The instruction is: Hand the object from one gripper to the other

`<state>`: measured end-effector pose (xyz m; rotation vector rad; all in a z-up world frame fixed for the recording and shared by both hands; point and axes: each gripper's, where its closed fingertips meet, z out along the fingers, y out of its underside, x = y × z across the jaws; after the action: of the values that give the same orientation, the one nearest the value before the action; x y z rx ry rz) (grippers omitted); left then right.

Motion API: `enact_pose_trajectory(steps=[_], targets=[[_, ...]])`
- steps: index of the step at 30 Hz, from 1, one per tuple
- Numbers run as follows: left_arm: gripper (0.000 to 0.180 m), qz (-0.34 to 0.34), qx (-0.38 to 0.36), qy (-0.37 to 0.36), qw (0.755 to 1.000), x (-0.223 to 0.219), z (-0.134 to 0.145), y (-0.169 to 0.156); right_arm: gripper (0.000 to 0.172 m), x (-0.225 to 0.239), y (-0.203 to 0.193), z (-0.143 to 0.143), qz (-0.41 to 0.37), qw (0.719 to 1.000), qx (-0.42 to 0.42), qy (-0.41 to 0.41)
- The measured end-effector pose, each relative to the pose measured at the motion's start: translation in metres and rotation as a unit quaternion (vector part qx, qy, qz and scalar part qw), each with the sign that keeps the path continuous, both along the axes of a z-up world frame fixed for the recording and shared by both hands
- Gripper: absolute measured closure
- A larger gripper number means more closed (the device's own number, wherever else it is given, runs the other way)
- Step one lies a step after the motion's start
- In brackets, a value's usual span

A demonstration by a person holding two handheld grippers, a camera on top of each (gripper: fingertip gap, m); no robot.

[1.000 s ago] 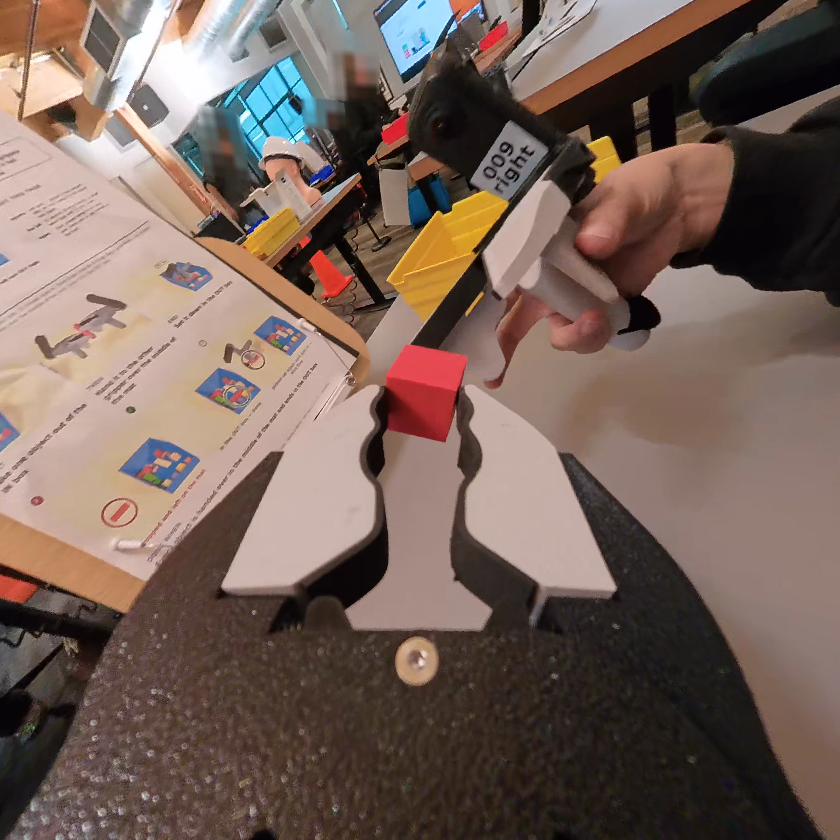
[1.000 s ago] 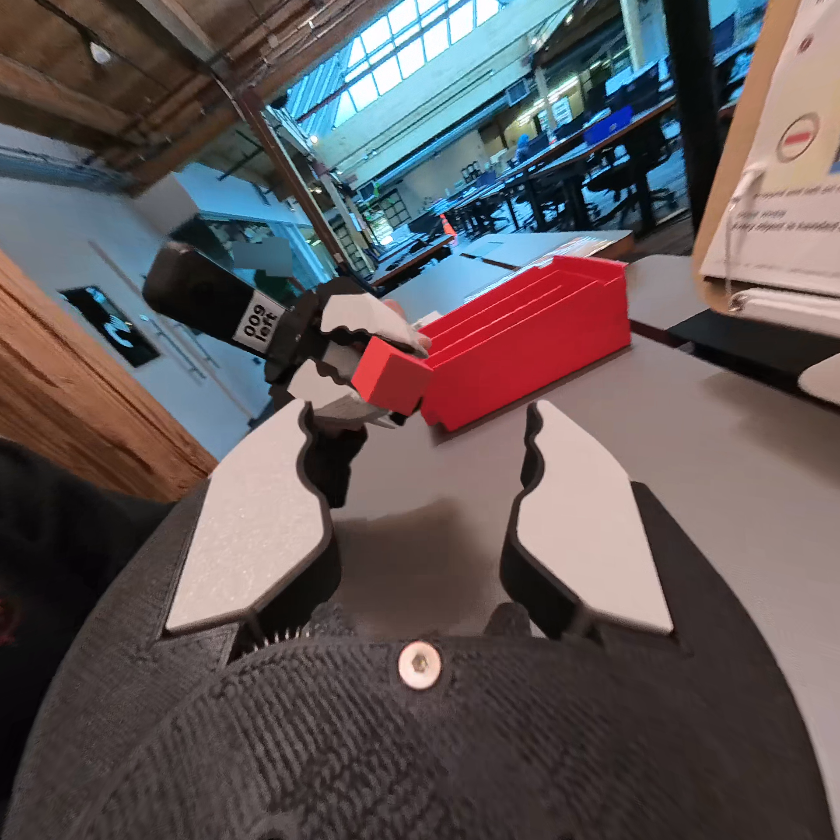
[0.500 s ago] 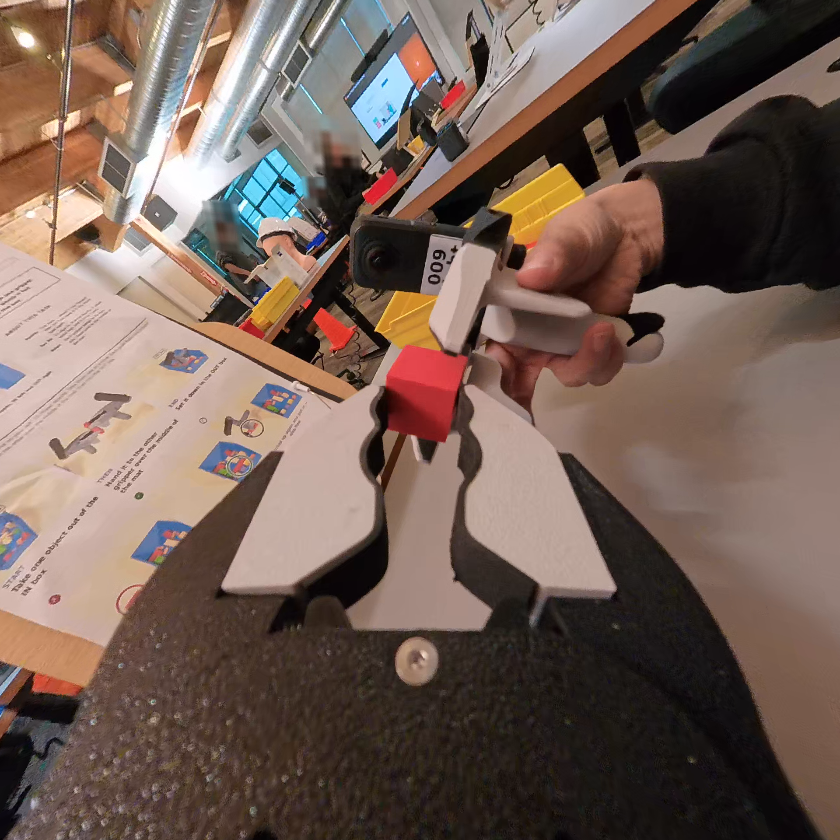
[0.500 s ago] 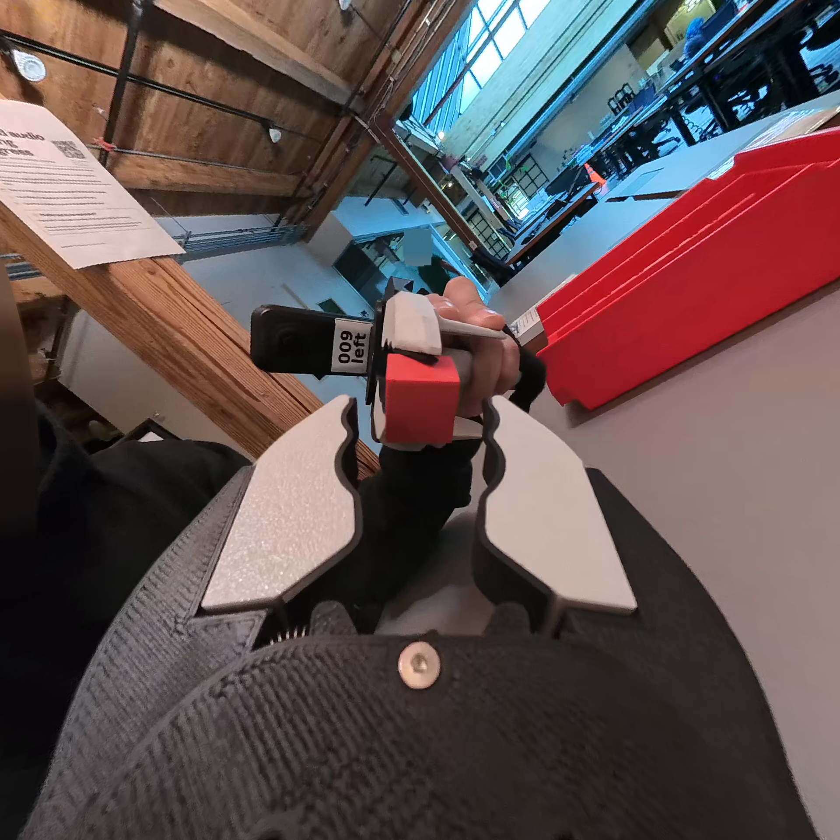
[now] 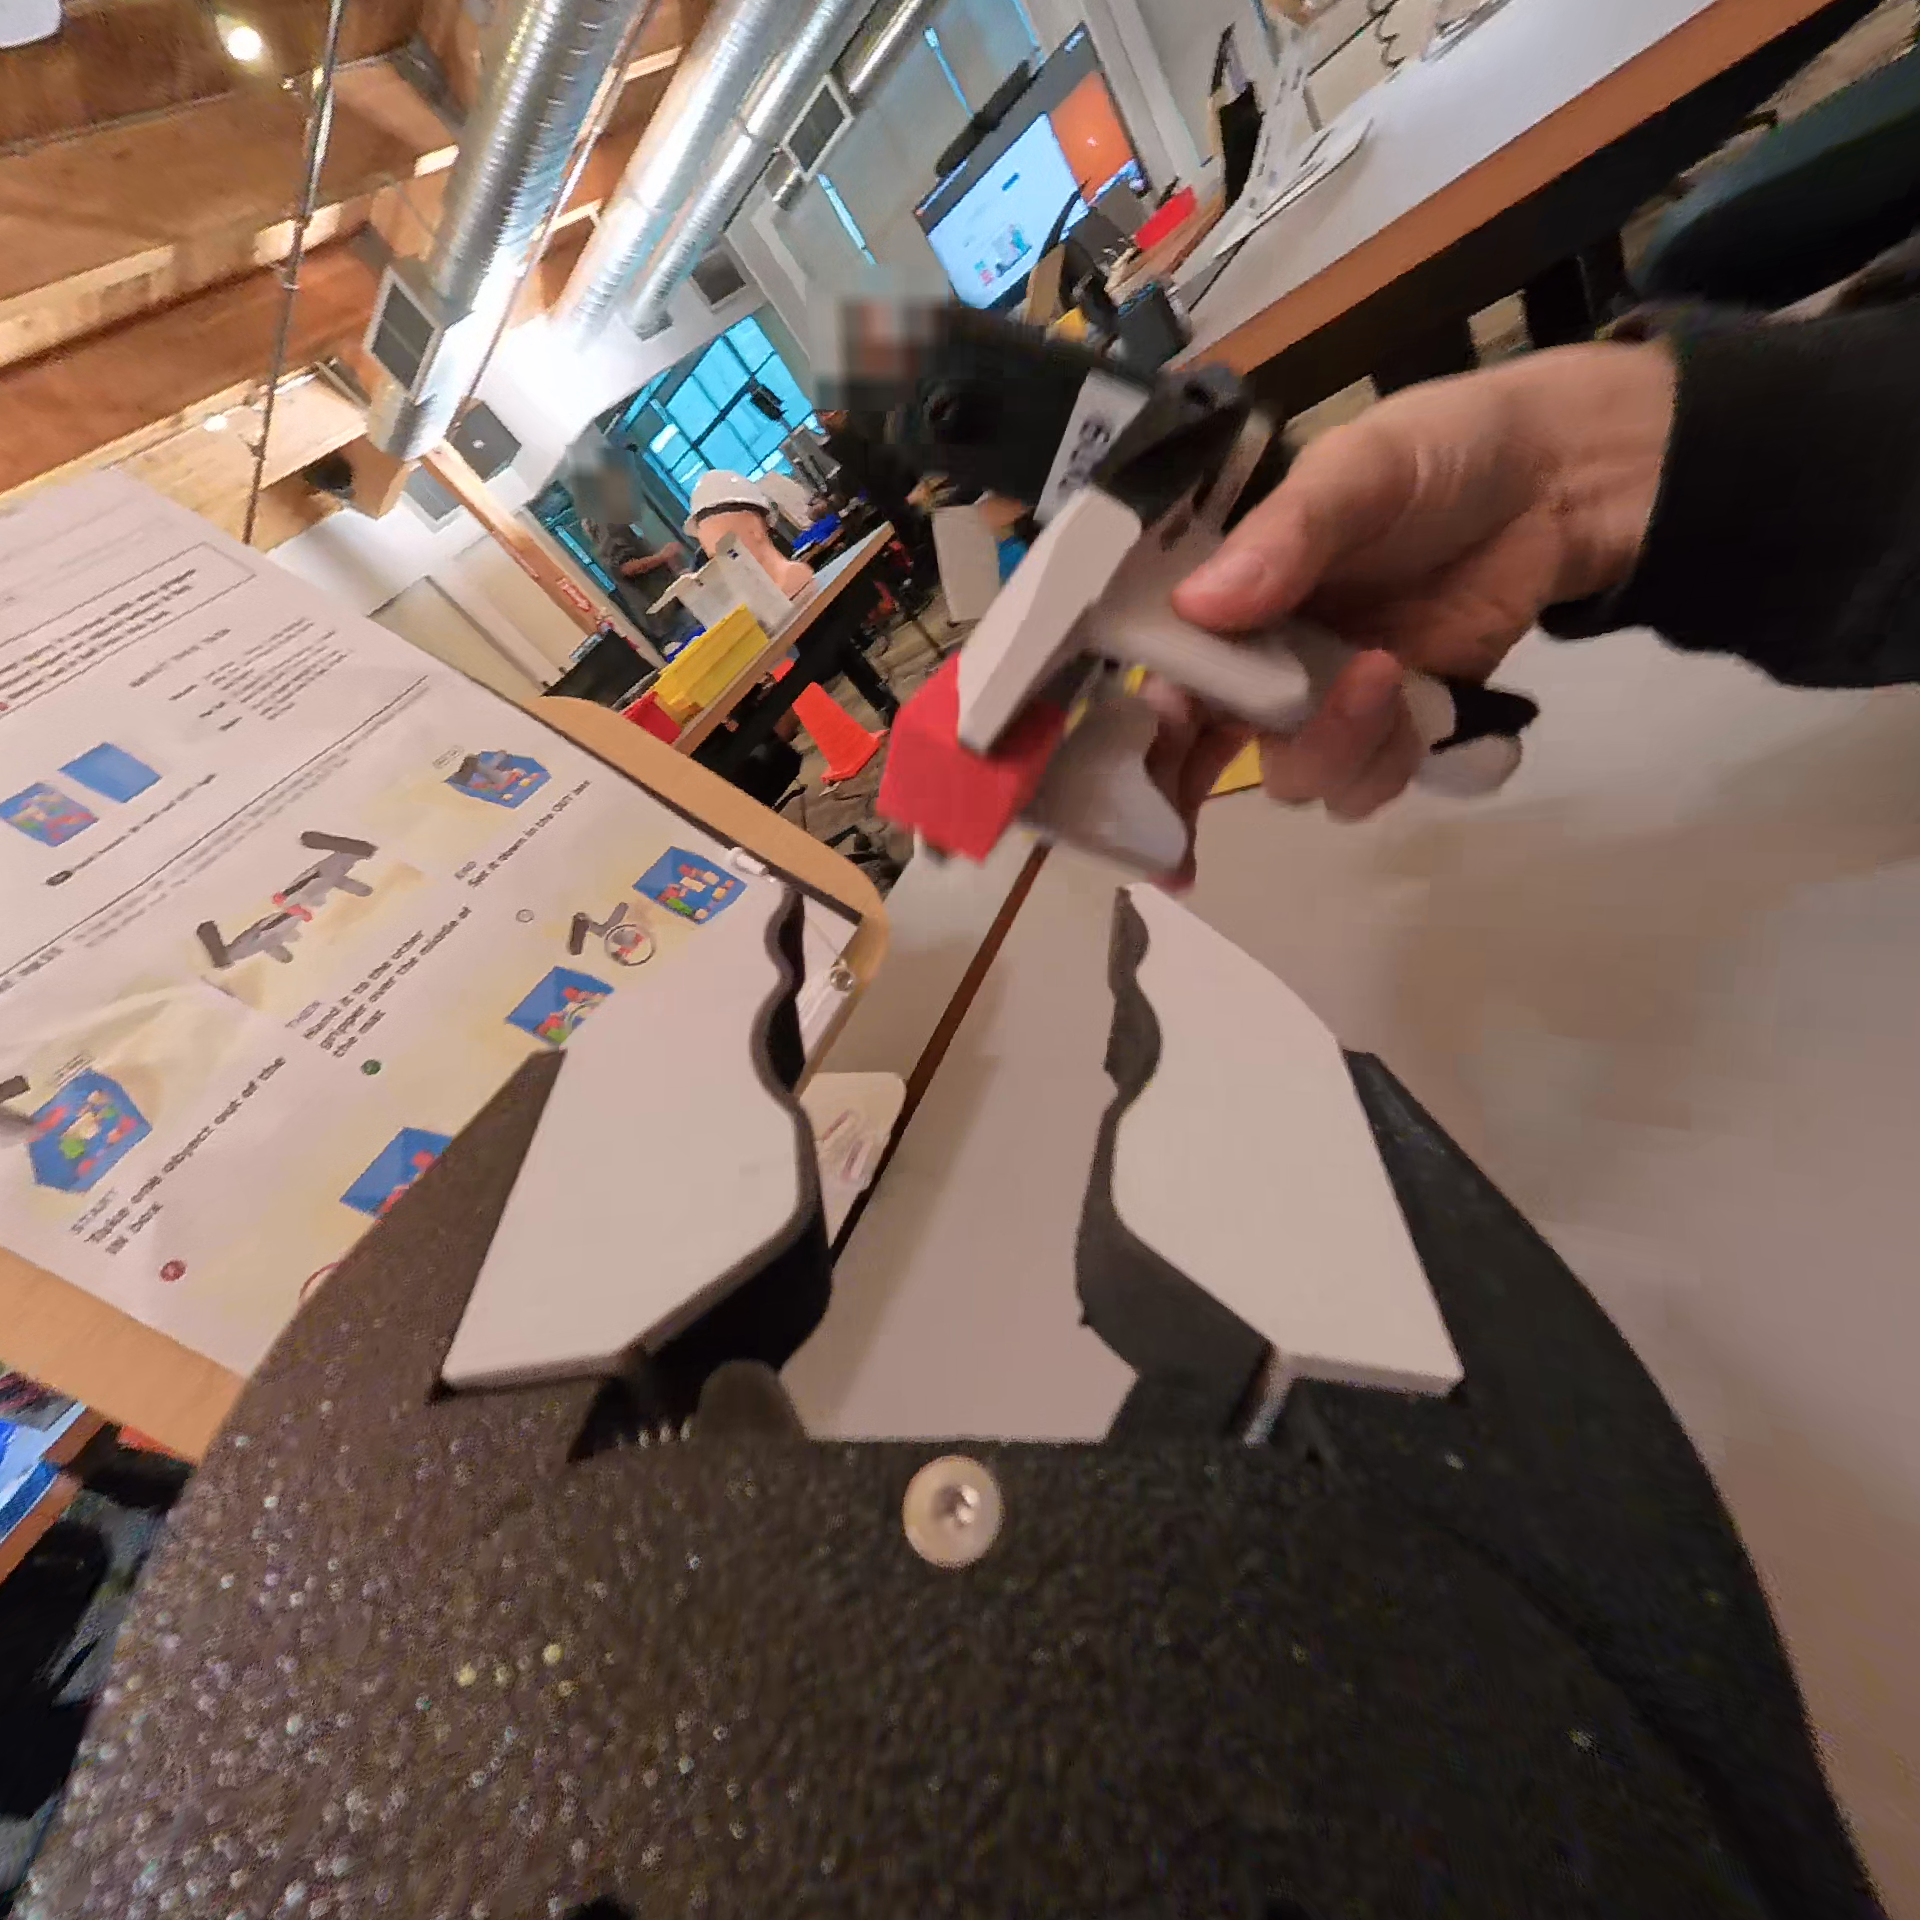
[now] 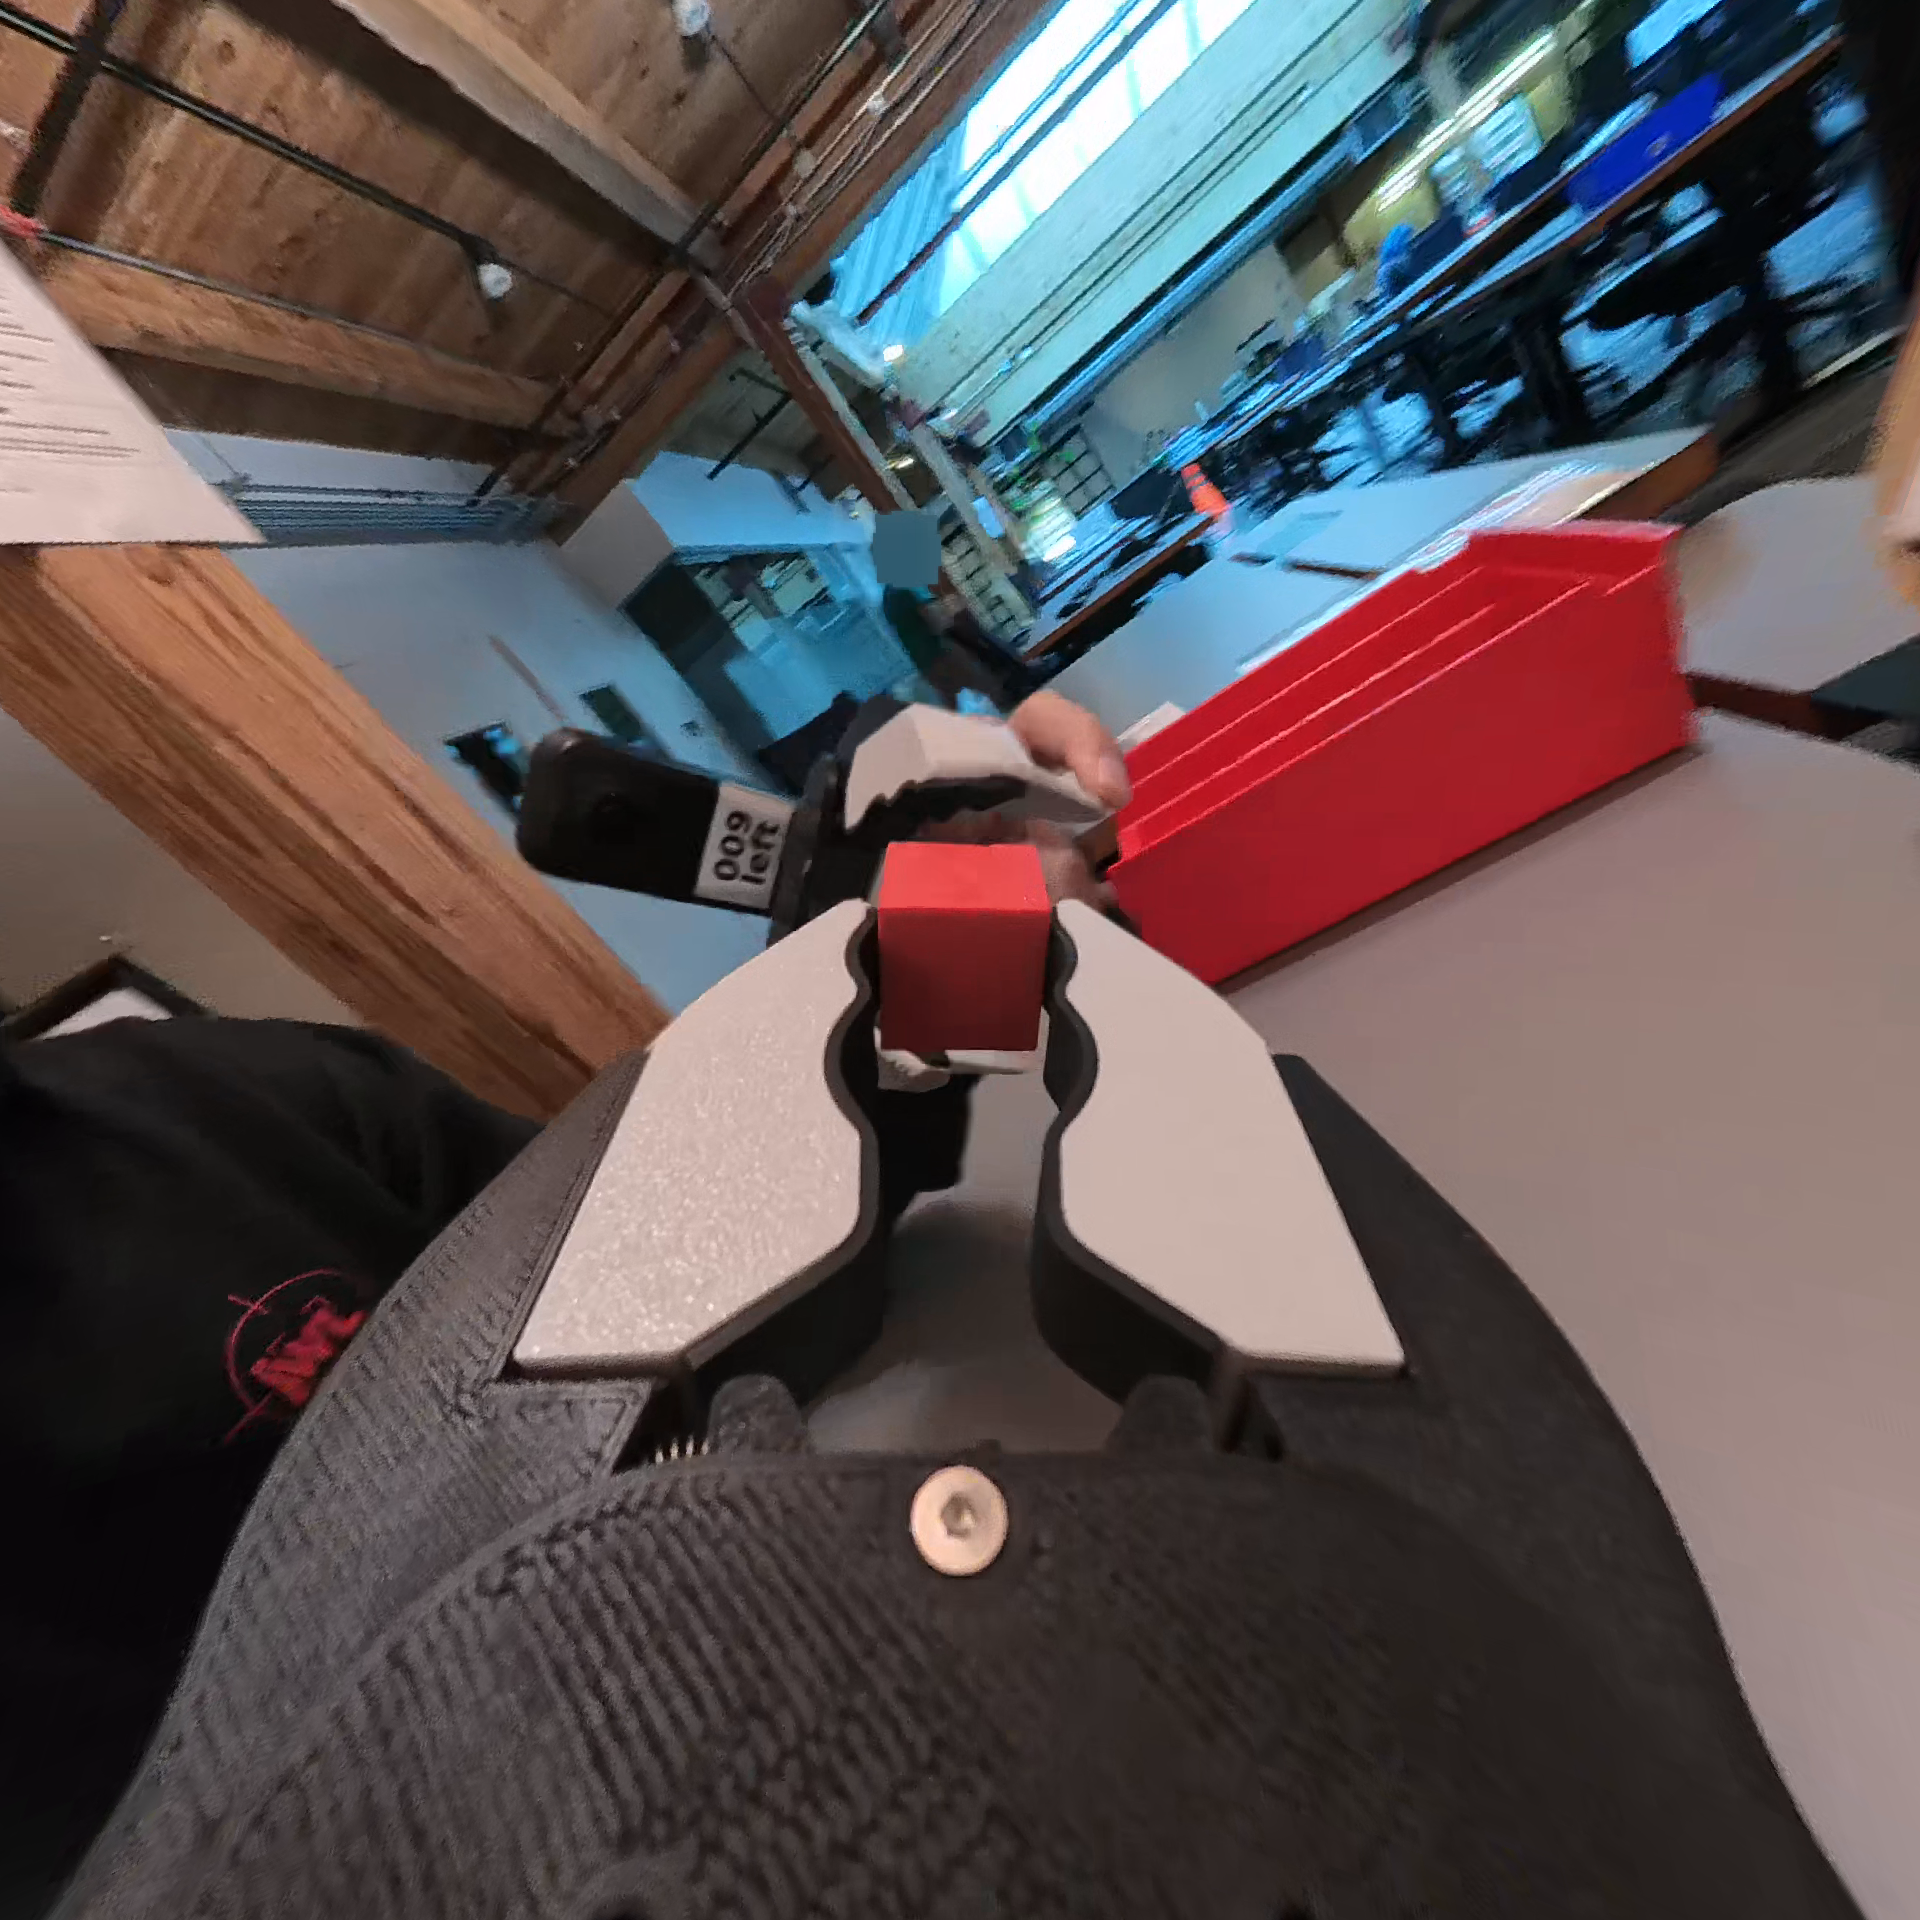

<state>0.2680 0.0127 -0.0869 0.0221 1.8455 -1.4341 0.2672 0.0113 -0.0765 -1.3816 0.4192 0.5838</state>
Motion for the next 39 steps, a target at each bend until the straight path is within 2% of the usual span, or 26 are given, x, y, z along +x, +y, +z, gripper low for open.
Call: enact_pose_trajectory(steps=[3,5,6,7,10,12,13,17,20,23,24,26,27,30,34,37,39], targets=[[0.124,0.032,0.002,0.002,0.999,0.009,-0.001,0.006,0.143,0.033,-0.046,0.011,-0.12,0.991,-0.034,-0.047],[0.125,0.043,0.001,0.018,0.999,0.014,-0.005,0.008,0.143,0.061,-0.096,0.018,-0.232,0.968,-0.066,-0.076],[0.125,0.046,0.0,0.026,0.999,0.016,-0.007,0.008,0.143,0.076,-0.126,0.017,-0.294,0.947,-0.094,-0.089],[0.125,0.049,0.0,0.035,0.998,0.018,-0.01,0.008,0.143,0.09,-0.161,0.013,-0.361,0.918,-0.13,-0.1],[0.127,0.056,-0.001,0.053,0.997,0.022,-0.015,0.007,0.143,0.118,-0.268,-0.014,-0.529,0.804,-0.255,-0.097],[0.128,0.059,-0.002,0.058,0.997,0.024,-0.017,0.005,0.143,0.123,-0.318,-0.038,-0.576,0.745,-0.326,-0.084],[0.129,0.063,-0.001,0.062,0.996,0.026,-0.02,0.005,0.143,0.125,-0.334,-0.049,-0.588,0.728,-0.346,-0.074],[0.13,0.065,0.006,0.078,0.995,0.03,-0.029,0.003,0.143,0.139,-0.348,-0.091,-0.578,0.718,-0.385,-0.049],[0.13,0.061,0.01,0.085,0.994,0.029,-0.034,0.0,0.142,0.147,-0.338,-0.124,-0.542,0.718,-0.435,-0.041],[0.13,0.044,-0.011,0.095,0.994,0.026,-0.03,-0.005,0.142,0.154,-0.322,-0.142,-0.515,0.729,-0.449,-0.036],[0.13,0.041,-0.016,0.097,0.994,0.026,-0.029,-0.006,0.142,0.153,-0.322,-0.147,-0.509,0.722,-0.467,-0.034],[0.131,0.043,-0.014,0.096,0.994,0.027,-0.03,-0.005,0.142,0.154,-0.326,-0.149,-0.512,0.7,-0.494,-0.052],[0.131,0.046,-0.011,0.095,0.994,0.028,-0.032,-0.004,0.142,0.154,-0.327,-0.149,-0.513,0.698,-0.496,-0.056],[0.131,0.047,-0.009,0.099,0.994,0.028,-0.033,-0.003,0.131,0.154,-0.329,-0.147,-0.521,0.699,-0.487,-0.052],[0.131,0.048,-0.007,0.097,0.994,0.028,-0.032,-0.003,0.125,0.153,-0.329,-0.141,-0.523,0.715,-0.461,-0.048],[0.131,0.05,-0.008,0.099,0.994,0.028,-0.032,-0.002,0.119,0.151,-0.331,-0.132,-0.532,0.71,-0.457,-0.053],[0.131,0.055,-0.013,0.101,0.993,0.03,-0.031,0.0,0.116,0.15,-0.332,-0.118,-0.544,0.695,-0.463,-0.075]])
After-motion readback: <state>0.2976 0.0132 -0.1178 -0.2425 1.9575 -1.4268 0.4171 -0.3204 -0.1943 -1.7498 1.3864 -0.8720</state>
